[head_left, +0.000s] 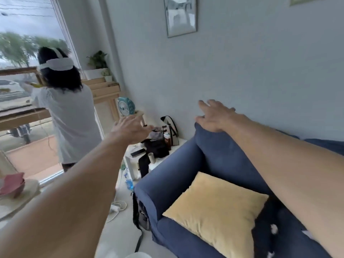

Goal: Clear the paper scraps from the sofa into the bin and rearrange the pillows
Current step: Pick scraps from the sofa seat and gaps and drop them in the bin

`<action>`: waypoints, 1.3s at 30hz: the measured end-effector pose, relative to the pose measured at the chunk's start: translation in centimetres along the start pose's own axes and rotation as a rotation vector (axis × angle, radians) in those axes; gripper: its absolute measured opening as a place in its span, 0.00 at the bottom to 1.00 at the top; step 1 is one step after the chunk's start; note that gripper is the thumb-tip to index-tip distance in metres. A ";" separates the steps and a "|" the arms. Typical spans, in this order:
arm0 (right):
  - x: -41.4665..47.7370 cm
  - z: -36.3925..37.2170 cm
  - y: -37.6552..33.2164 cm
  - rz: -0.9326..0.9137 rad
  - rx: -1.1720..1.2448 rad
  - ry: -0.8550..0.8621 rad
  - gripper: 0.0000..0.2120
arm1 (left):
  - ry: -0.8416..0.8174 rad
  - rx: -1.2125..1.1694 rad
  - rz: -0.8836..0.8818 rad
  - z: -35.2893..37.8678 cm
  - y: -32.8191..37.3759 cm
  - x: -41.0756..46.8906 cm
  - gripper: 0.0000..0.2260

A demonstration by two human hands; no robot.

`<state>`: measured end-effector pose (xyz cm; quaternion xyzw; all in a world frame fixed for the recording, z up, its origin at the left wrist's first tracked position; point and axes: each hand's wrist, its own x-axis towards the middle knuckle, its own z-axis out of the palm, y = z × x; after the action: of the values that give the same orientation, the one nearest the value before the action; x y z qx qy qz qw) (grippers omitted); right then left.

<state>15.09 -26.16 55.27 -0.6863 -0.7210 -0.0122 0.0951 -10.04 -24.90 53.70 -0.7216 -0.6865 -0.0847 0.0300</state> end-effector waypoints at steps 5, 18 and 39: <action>-4.5 -2.4 8.6 0.189 -0.028 0.053 0.30 | -0.016 -0.051 0.123 0.4 9.4 1.1 0.31; -22.1 -7.5 34.2 0.600 -0.089 0.097 0.29 | -0.056 -0.123 0.519 0.6 41.4 -6.5 0.30; -19.0 5.6 51.2 0.667 -0.054 -0.123 0.33 | -0.325 -0.140 0.578 18.6 56.0 -2.2 0.29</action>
<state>65.99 -41.19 41.10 -0.8860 -0.4607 0.0420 0.0319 47.13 -27.26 39.10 -0.8907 -0.4419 -0.0036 -0.1068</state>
